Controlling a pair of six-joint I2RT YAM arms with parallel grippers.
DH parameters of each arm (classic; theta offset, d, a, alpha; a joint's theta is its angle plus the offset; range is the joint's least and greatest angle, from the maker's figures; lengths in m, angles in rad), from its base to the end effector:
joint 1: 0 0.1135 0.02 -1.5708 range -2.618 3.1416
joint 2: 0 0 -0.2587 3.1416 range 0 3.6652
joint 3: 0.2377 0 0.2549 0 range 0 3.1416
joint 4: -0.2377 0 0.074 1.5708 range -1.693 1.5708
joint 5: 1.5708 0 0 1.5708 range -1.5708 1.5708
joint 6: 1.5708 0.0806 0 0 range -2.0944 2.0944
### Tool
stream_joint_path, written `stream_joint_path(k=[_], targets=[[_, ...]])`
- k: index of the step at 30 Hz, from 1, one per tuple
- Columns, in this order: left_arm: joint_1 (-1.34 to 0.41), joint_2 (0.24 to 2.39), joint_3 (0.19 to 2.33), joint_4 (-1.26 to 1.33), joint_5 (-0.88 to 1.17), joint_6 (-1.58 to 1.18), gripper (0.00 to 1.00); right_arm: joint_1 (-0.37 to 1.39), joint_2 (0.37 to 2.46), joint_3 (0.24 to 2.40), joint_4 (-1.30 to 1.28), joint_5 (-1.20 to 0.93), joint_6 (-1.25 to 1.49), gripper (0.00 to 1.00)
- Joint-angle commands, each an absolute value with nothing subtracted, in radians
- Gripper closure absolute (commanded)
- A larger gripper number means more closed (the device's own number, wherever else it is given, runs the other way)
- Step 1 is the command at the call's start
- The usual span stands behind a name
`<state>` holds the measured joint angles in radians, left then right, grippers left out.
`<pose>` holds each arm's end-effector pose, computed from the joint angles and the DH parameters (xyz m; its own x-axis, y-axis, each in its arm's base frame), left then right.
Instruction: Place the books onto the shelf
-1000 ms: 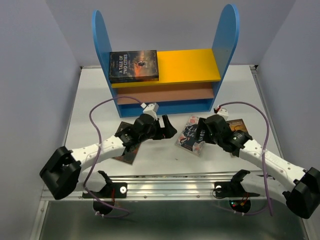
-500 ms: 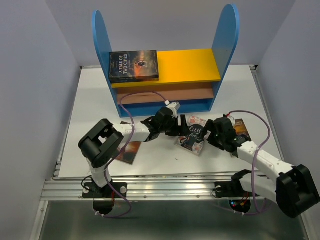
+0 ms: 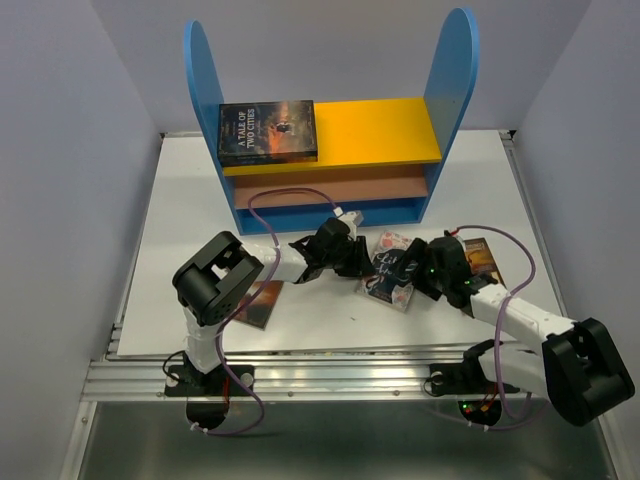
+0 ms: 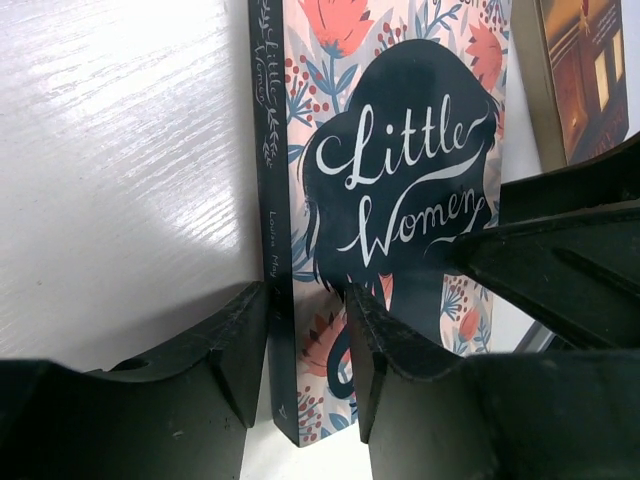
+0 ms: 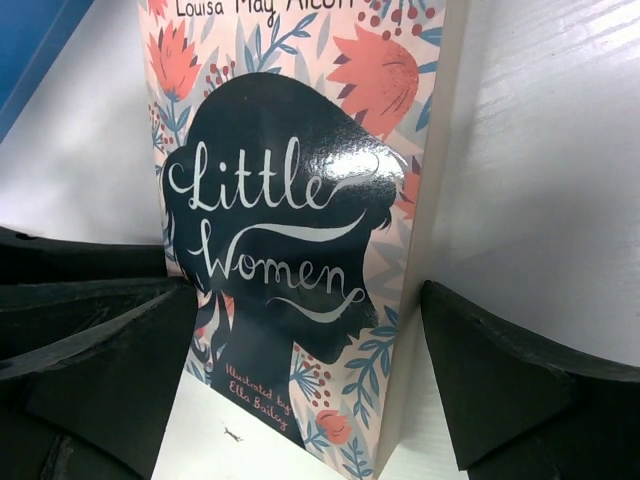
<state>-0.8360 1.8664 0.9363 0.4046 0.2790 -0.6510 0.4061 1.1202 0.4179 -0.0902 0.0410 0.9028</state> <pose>0.2669 -0.3284 0.1223 -0.7966 0.0126 -0.6044 0.4907 0.5976 -0.6341 0.2252 0.0932 0.1221 -0.6943 0.5553 -0.4578 0.2855 0.7964 0.5331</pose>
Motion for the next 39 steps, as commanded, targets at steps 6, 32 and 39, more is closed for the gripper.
stream_joint_path(k=[6,32,39], targets=[[-0.848,1.875,0.948,0.451,0.295,-0.667,0.58,0.400,1.082,0.413,0.061,-0.113,0.943,0.23],[-0.859,1.792,0.934,0.469,0.324,-0.690,0.08,0.400,0.984,0.528,-0.089,-0.126,0.831,0.99],[-0.824,1.688,0.832,0.572,0.447,-0.712,0.01,0.400,0.882,0.568,-0.114,-0.235,0.772,0.99]])
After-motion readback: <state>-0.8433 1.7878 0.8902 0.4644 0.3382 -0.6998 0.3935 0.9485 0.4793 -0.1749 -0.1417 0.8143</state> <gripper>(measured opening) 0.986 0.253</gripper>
